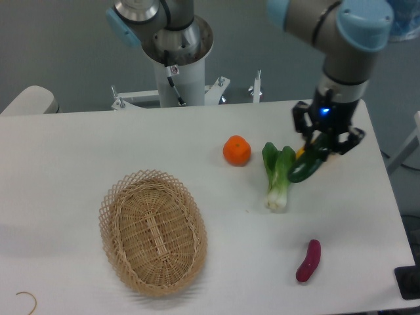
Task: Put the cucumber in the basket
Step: 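Lift the grasped green cucumber up from beside the yellow pepper, then carry the cucumber over to the wicker basket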
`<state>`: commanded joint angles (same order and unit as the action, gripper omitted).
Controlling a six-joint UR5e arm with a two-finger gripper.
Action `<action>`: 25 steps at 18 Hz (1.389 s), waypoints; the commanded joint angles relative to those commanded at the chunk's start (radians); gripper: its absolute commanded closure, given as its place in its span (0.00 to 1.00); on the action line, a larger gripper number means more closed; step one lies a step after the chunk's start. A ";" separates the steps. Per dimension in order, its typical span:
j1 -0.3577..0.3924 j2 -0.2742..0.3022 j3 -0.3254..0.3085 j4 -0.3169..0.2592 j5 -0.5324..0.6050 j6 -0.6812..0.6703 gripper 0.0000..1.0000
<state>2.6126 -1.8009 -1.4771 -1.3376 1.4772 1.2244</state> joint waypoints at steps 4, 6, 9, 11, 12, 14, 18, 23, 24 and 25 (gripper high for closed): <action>-0.074 0.029 -0.066 0.011 -0.003 -0.156 0.75; -0.132 0.020 -0.065 0.014 -0.003 -0.254 0.75; -0.207 -0.001 -0.072 0.044 -0.002 -0.389 0.75; -0.252 -0.023 -0.074 0.072 0.000 -0.463 0.75; -0.273 -0.037 -0.077 0.081 -0.002 -0.498 0.75; -0.351 -0.081 -0.091 0.135 0.011 -0.552 0.75; -0.393 -0.101 -0.141 0.224 0.012 -0.626 0.75; -0.402 -0.149 -0.149 0.282 0.012 -0.678 0.75; -0.410 -0.159 -0.147 0.299 0.012 -0.709 0.75; -0.414 -0.164 -0.149 0.314 0.011 -0.738 0.75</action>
<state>2.1982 -1.9650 -1.6260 -1.0233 1.4880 0.4866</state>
